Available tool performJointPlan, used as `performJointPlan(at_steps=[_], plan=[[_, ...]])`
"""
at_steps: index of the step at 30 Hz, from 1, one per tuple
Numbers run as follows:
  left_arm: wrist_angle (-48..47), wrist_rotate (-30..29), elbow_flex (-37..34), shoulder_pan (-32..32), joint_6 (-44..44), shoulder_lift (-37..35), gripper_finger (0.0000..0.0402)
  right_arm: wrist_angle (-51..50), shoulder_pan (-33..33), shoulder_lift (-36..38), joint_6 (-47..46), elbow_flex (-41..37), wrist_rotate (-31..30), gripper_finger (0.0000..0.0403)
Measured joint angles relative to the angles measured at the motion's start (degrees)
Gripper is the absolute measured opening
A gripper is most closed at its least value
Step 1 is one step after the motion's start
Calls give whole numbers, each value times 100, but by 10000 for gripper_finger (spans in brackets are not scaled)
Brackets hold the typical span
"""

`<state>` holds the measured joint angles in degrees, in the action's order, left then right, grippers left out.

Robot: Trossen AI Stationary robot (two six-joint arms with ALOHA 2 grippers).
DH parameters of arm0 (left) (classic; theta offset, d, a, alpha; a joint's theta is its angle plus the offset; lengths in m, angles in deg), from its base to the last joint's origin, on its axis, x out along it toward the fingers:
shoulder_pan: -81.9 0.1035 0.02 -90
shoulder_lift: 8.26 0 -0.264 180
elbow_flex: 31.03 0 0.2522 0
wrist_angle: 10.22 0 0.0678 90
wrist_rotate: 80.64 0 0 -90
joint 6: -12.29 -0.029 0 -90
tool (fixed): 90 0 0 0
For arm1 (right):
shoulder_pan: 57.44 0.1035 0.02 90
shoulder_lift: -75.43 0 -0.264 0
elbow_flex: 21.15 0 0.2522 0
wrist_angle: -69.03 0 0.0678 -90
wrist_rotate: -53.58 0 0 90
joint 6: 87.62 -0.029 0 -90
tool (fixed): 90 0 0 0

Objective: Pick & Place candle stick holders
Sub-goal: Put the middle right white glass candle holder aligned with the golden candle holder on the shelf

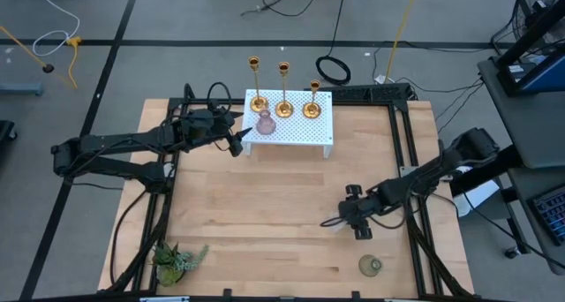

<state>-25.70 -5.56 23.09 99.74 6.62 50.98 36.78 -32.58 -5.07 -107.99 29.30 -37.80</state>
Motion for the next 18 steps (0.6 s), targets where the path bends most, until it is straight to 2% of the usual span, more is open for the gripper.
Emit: performJointPlan(at_steps=[6, 10, 18], plan=[[-2, 0, 0, 0, -2, 0, 271, 19, -87, -230, 17, 22, -8, 147], [-2, 0, 0, 0, -2, 0, 271, 1, -151, -73, 16, 13, 10, 125], [0, -1, 0, 0, -4, 0, 271, -230, -397, 428, 374, -4, -373, 145]])
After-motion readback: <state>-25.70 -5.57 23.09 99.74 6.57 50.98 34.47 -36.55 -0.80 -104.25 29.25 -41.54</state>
